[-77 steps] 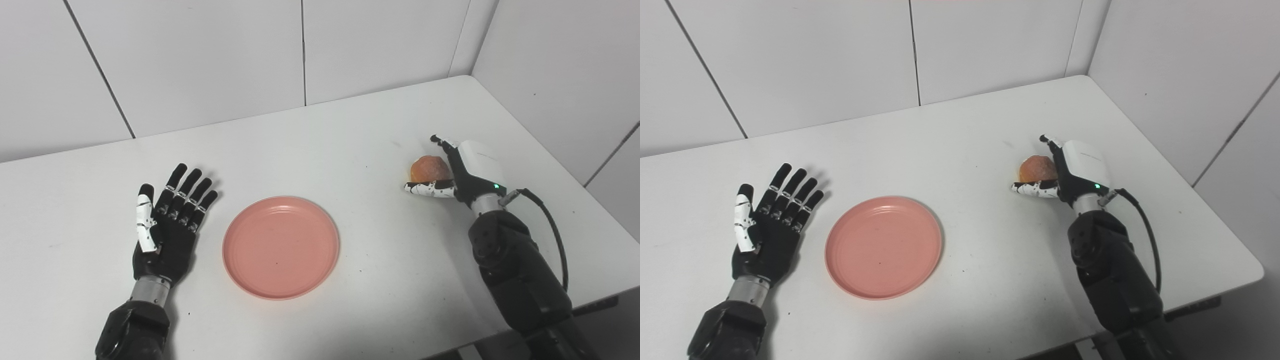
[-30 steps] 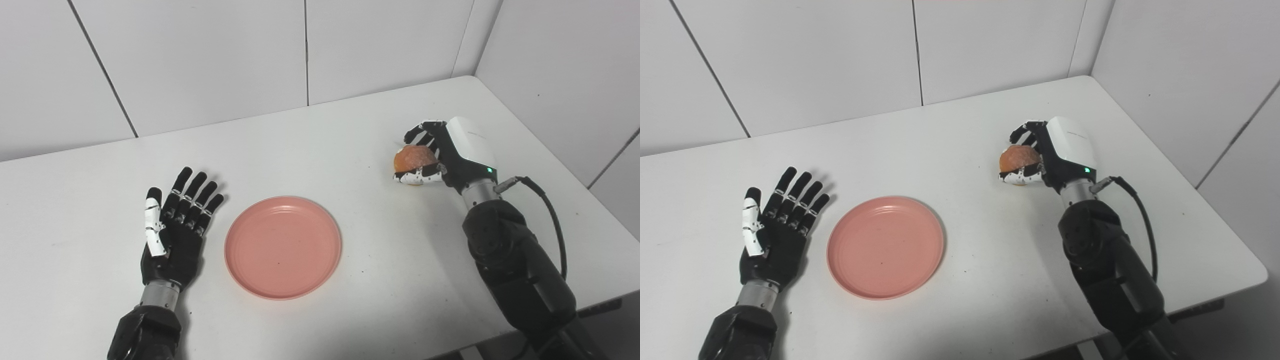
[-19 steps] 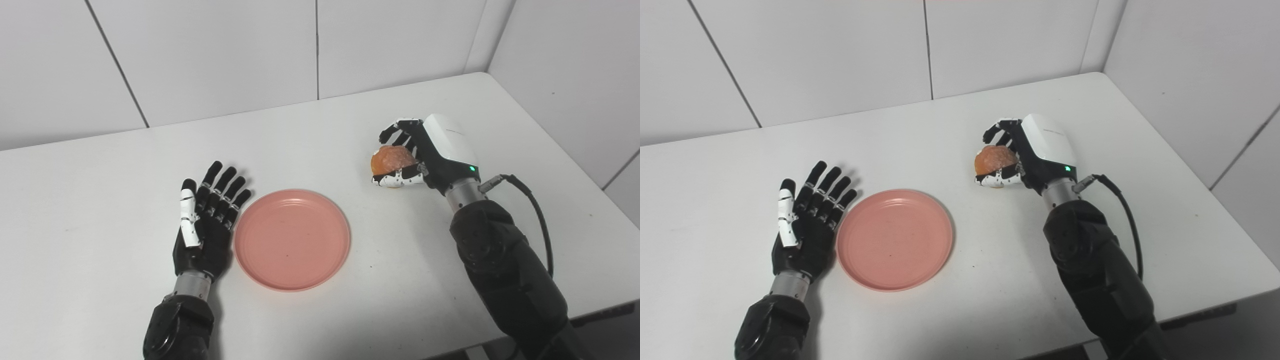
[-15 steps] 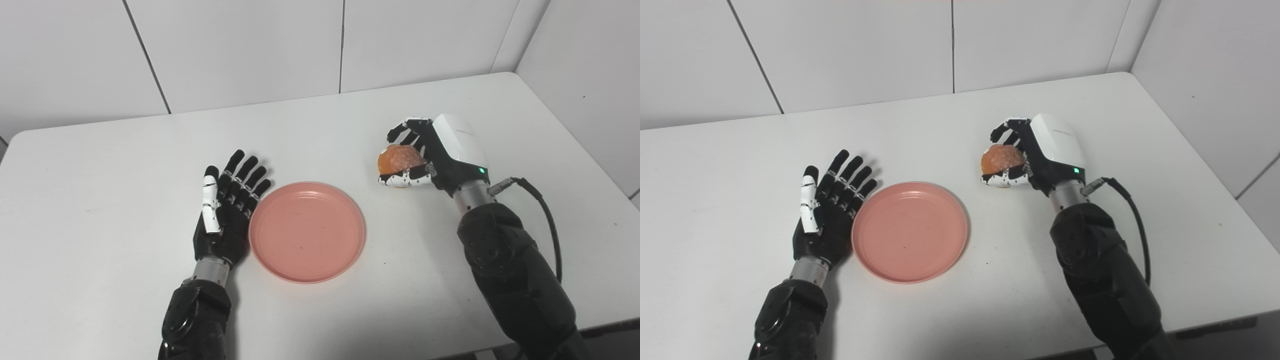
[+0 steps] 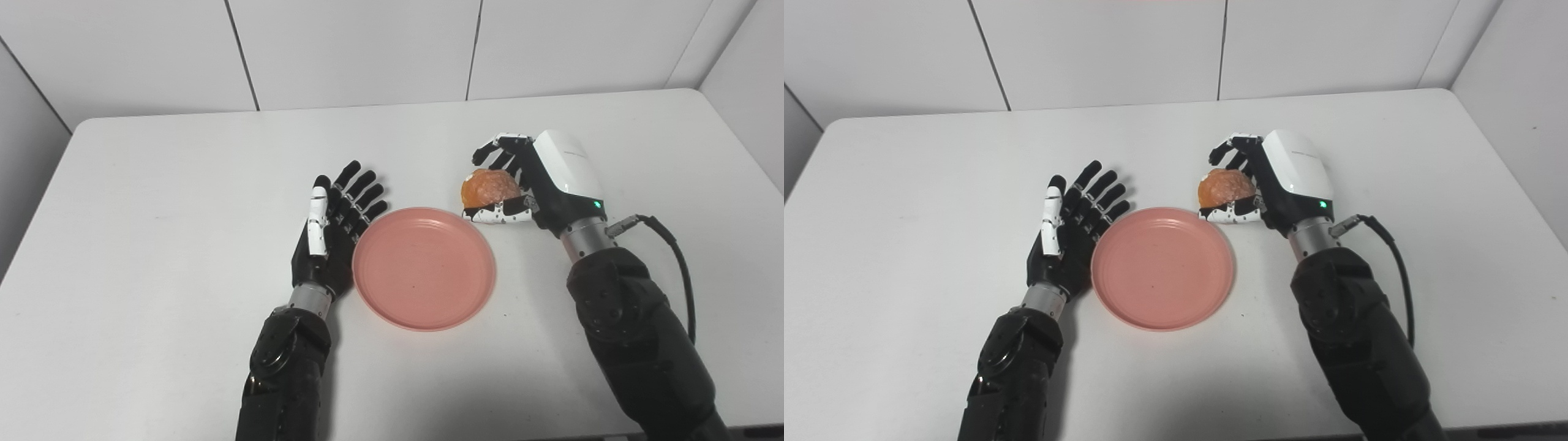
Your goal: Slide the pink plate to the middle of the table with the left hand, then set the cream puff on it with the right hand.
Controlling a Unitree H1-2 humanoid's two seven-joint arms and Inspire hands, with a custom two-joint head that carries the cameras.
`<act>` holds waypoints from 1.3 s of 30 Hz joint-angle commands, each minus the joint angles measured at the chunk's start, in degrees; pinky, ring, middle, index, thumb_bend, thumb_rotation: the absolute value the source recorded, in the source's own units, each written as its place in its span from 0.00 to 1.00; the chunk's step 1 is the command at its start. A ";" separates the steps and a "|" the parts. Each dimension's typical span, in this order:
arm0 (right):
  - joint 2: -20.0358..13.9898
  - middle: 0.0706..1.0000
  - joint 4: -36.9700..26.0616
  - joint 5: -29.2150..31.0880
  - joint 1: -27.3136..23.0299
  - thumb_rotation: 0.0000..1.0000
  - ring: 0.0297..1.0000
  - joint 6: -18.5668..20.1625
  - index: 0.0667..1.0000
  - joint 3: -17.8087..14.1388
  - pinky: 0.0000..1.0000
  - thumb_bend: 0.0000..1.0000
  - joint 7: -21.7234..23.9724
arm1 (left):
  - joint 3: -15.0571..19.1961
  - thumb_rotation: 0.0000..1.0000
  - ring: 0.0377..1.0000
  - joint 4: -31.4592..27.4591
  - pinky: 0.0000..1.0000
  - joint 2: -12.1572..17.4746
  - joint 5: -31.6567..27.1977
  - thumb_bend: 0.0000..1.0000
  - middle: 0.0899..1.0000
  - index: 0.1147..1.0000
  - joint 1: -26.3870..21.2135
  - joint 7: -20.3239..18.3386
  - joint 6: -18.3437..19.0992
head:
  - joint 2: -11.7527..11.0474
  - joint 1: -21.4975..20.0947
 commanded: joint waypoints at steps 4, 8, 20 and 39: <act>1.44 0.38 0.38 -1.57 -3.16 0.00 0.32 -3.36 0.51 2.11 0.25 0.52 -0.59 | -0.75 1.00 0.84 0.81 0.83 -2.17 1.05 0.42 0.84 0.83 1.32 2.35 2.68 | 0.53 1.67; 2.99 0.38 1.83 -0.63 -3.32 0.00 0.32 -4.00 0.51 3.45 0.26 0.52 -0.30 | -1.18 1.00 0.84 0.97 0.84 -2.22 0.95 0.43 0.84 0.83 1.11 2.88 2.61 | 0.85 2.59; 4.97 0.38 3.02 -0.57 -2.17 0.00 0.35 -4.86 0.50 6.77 0.28 0.52 0.48 | -1.87 1.00 0.84 0.90 0.82 -2.31 1.50 0.43 0.84 0.83 1.15 3.43 2.05 | 1.56 3.34; 4.33 0.44 1.14 -1.64 2.77 0.00 0.27 -5.94 0.45 8.37 0.21 0.53 2.78 | -1.88 1.00 0.85 0.29 0.83 -1.60 1.25 0.43 0.85 0.84 1.01 2.96 2.70 | 2.31 0.93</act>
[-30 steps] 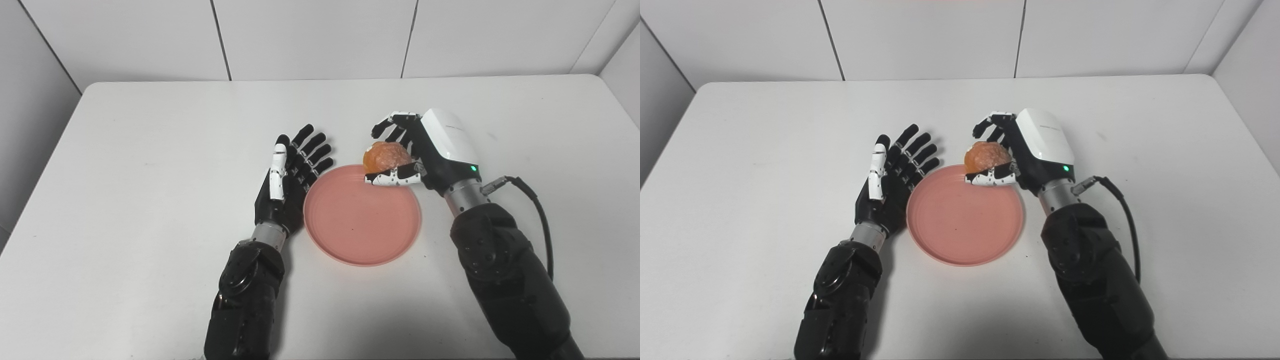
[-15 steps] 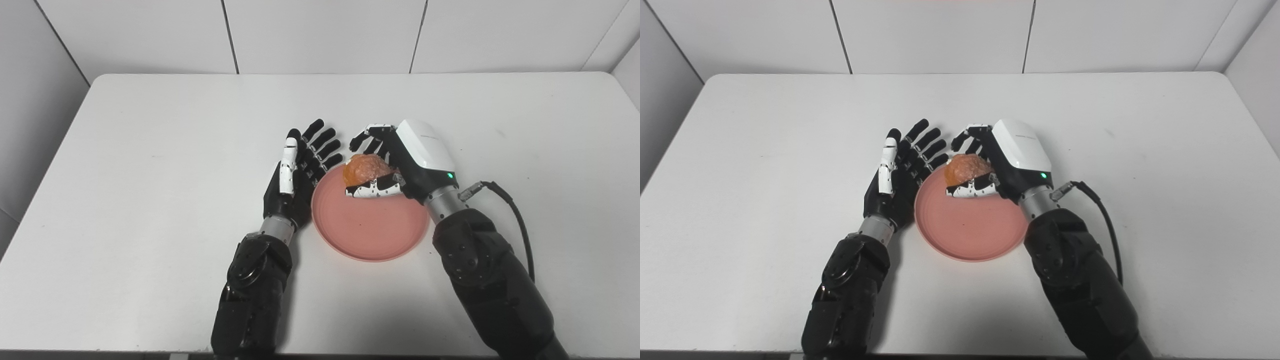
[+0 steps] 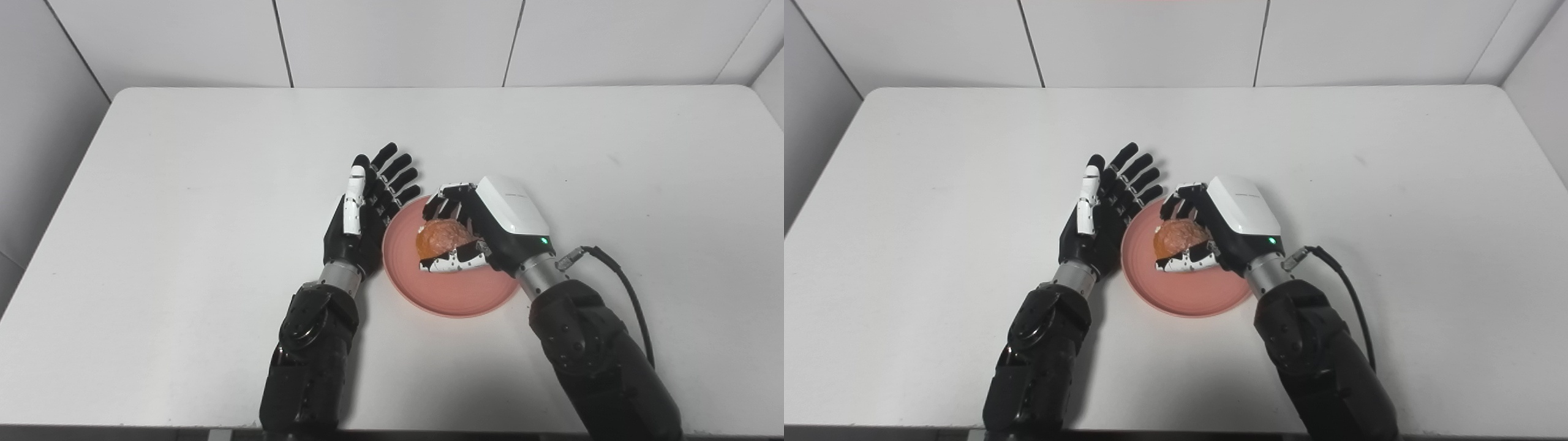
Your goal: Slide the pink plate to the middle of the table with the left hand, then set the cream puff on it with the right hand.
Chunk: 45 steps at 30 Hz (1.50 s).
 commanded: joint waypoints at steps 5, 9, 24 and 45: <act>0.19 0.44 -2.97 -1.29 -0.26 0.00 0.29 -0.97 0.45 -0.37 0.22 0.53 1.17 | 0.22 1.00 0.86 0.43 0.84 -1.24 -0.21 0.43 0.85 0.84 1.18 0.50 2.74 | 0.04 -0.49; 0.34 0.44 -2.48 -1.61 -0.06 0.00 0.30 -1.39 0.45 -0.49 0.24 0.53 0.89 | 0.44 1.00 0.85 0.47 0.83 -1.08 -0.48 0.43 0.85 0.84 1.15 0.40 2.72 | 0.17 -1.18; 0.09 0.44 -0.49 -3.57 0.30 0.00 0.26 -2.23 0.45 -0.05 0.21 0.53 0.20 | 0.55 1.00 0.84 0.04 0.83 -1.21 -0.32 0.44 0.84 0.83 1.25 0.97 2.97 | 0.30 -2.09; -1.14 0.44 -2.19 -6.20 0.18 0.00 0.37 -0.30 0.71 1.15 0.28 0.56 5.64 | 0.87 1.00 0.83 -0.02 0.82 -0.90 -0.06 0.42 0.83 0.81 1.11 0.85 3.10 | 0.26 -3.07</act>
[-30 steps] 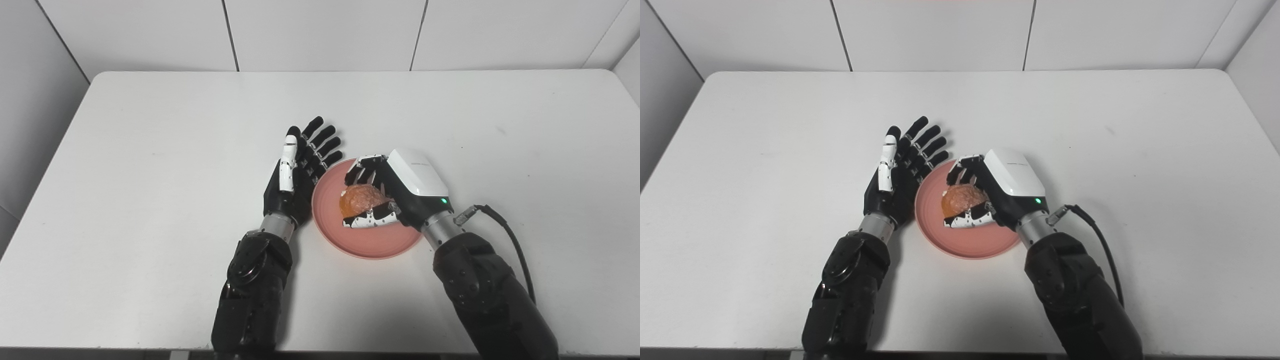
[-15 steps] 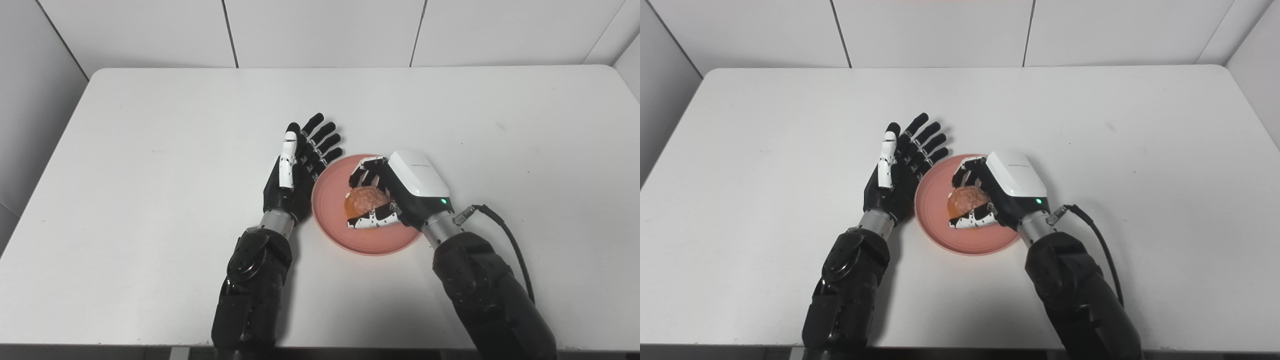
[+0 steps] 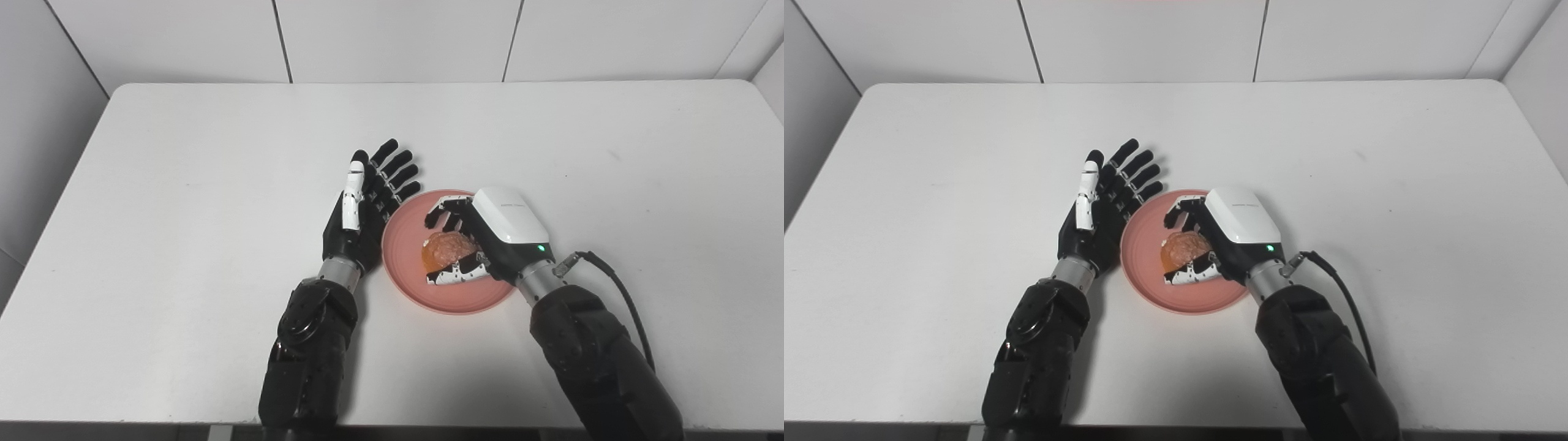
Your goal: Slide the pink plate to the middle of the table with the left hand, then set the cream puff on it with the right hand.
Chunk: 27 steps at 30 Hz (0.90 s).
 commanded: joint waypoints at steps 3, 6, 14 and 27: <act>-0.79 0.68 -3.28 -2.13 -1.12 0.28 0.59 0.24 0.79 0.58 0.43 0.78 3.39 | 0.42 1.00 0.83 0.72 0.81 -0.83 0.38 0.42 0.82 0.81 1.06 0.69 1.65 | 0.06 -0.11; -0.73 0.78 -3.86 -2.48 -0.99 0.35 0.69 -0.04 0.84 0.29 0.52 0.82 4.51 | 0.45 1.00 0.83 0.71 0.80 -0.78 0.39 0.42 0.82 0.81 1.08 0.62 1.56 | 0.03 -0.24; -0.45 0.85 -4.26 -1.30 -0.81 0.48 0.77 -1.05 0.91 -0.63 0.59 0.87 4.98 | 0.37 1.00 0.84 0.92 0.81 -0.34 0.70 0.43 0.84 0.82 1.00 0.34 1.44 | -0.12 -0.36; -0.50 0.87 -3.95 -0.16 -0.37 0.61 0.79 -3.54 0.95 -1.73 0.64 0.92 0.74 | 1.30 1.00 0.84 0.92 0.81 -0.25 1.07 0.42 0.84 0.83 0.68 1.09 1.48 | -0.72 0.21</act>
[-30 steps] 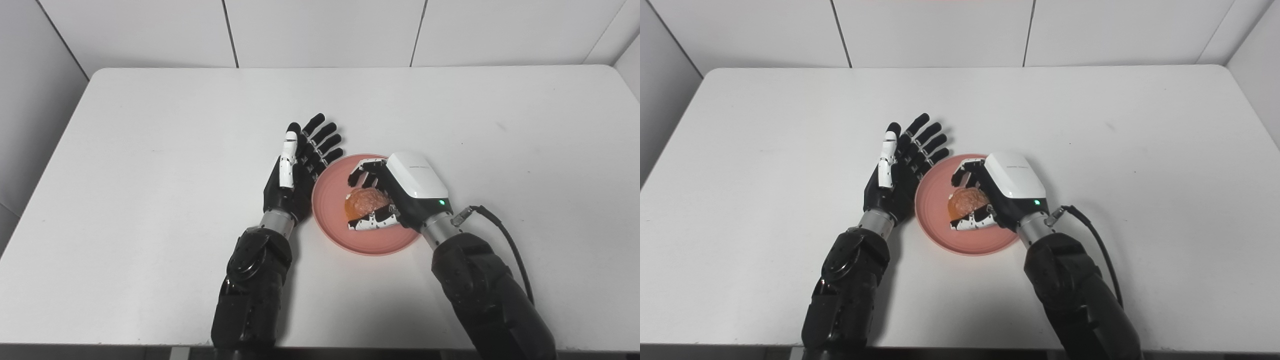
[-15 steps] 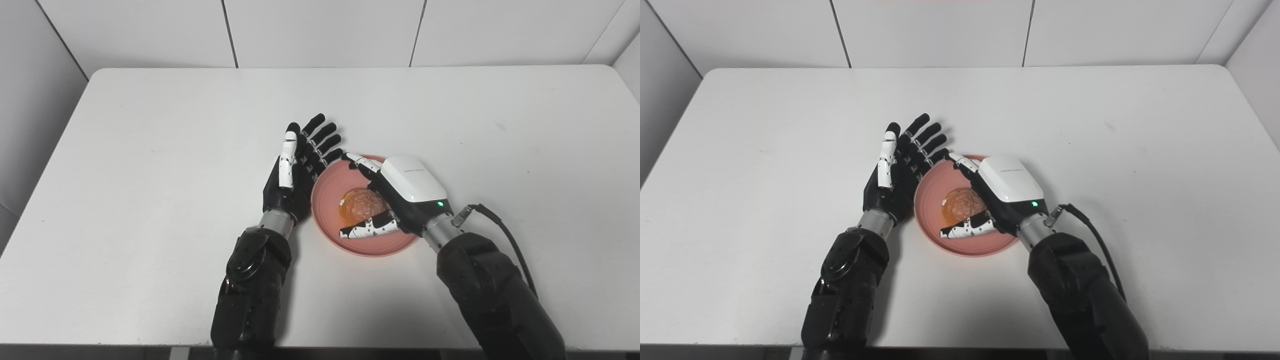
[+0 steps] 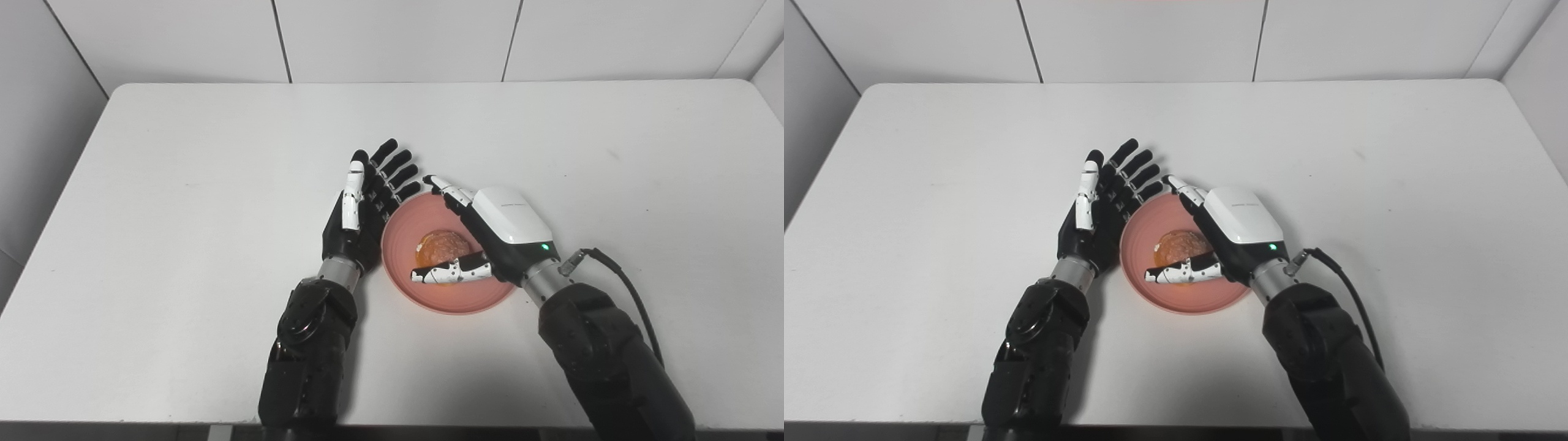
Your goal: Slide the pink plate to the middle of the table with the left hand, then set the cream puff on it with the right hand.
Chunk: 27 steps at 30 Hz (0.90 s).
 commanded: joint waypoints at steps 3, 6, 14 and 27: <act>0.35 0.88 -1.48 1.42 -0.30 0.65 0.80 -3.65 0.95 -1.15 0.64 0.92 -3.58 | 0.93 1.00 0.84 0.62 0.81 0.17 0.83 0.42 0.84 0.83 0.61 1.03 1.42 | -0.17 0.18; 0.82 0.90 -1.43 2.72 0.18 0.73 0.81 -4.98 0.96 -2.01 0.65 0.92 -6.15 | 1.22 1.00 0.84 0.51 0.82 0.78 0.68 0.42 0.84 0.83 0.31 0.54 1.43 | -0.41 0.40; 2.56 0.98 0.14 7.13 1.11 0.92 0.90 -7.50 1.00 -4.93 0.73 0.91 -11.70 | 1.67 1.00 0.87 0.37 0.86 2.18 1.73 0.44 0.87 0.86 -0.08 0.18 -0.08 | -1.36 0.77; 6.66 1.00 -1.90 9.41 4.81 1.00 0.97 -6.58 1.00 -9.23 0.87 0.88 -18.65 | 2.19 1.00 0.91 -3.61 0.94 4.48 4.97 0.43 0.92 0.91 0.83 -0.19 -1.81 | -1.26 1.34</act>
